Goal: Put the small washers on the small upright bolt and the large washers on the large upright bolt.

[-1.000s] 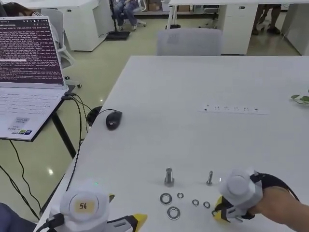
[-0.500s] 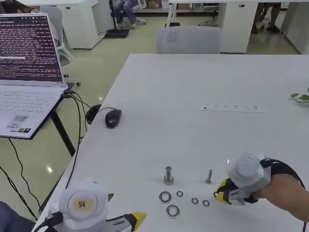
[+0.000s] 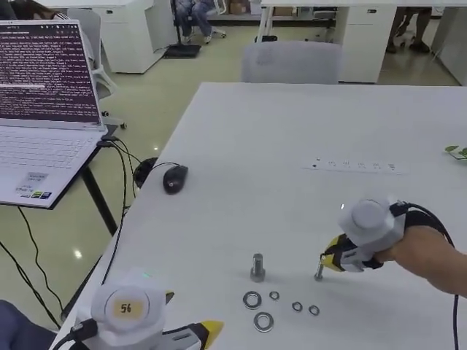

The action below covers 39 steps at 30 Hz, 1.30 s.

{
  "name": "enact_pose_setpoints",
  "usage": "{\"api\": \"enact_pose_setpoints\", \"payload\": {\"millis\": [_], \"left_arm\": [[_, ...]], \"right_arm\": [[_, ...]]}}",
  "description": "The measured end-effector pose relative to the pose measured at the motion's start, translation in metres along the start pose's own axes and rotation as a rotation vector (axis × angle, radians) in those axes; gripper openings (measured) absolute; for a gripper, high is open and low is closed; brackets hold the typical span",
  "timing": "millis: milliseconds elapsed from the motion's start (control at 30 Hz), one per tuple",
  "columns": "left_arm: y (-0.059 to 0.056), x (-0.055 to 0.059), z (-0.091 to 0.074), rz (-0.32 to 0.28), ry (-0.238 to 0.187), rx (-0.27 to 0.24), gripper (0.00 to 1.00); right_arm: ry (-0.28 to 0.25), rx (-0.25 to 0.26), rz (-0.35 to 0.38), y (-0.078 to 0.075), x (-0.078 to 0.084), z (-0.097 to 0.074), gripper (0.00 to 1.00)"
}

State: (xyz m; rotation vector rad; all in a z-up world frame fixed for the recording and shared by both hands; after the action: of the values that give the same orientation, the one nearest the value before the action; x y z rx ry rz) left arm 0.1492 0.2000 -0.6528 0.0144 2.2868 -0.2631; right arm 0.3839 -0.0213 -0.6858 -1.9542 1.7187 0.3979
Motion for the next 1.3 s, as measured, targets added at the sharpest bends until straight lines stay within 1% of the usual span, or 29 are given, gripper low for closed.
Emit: {"api": "enact_pose_setpoints", "payload": {"millis": [200,367,800,967,1167,1300], "left_arm": [[0.003,0.001,-0.001,-0.007,0.002,-0.007,0.58],[0.003,0.002,0.0,-0.012,0.003,-0.008,0.58],[0.006,0.002,0.0,-0.019,0.002,-0.01,0.58],[0.006,0.002,0.0,-0.019,0.004,-0.01,0.58],[0.006,0.003,0.0,-0.022,0.004,-0.01,0.58],[0.007,0.003,0.0,-0.023,0.003,-0.01,0.58]], "right_arm": [[0.017,-0.008,-0.002,0.0,0.002,0.002,0.13],[0.021,-0.014,-0.001,-0.002,0.004,0.004,0.13],[0.039,-0.033,-0.014,-0.003,0.002,0.01,0.13],[0.057,-0.038,-0.02,-0.004,0.004,0.013,0.13],[0.054,-0.04,-0.015,-0.005,0.004,0.013,0.13],[0.062,-0.039,-0.02,-0.005,0.003,0.013,0.13]]}}
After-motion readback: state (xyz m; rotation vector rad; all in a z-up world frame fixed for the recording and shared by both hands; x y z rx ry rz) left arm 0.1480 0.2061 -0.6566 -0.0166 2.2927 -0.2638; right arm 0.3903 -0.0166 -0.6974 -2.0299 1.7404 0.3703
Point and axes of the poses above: the centre of the closed fingertips' face, and the gripper's own axes: z roughly forward along the fingers, y roughly to its left, x roughly out of its underside, the point moved 8 cm from there along -z, roughly backward along the fingers, and after that the axes turned 8 degrees about -z, right-handed, at the moved point
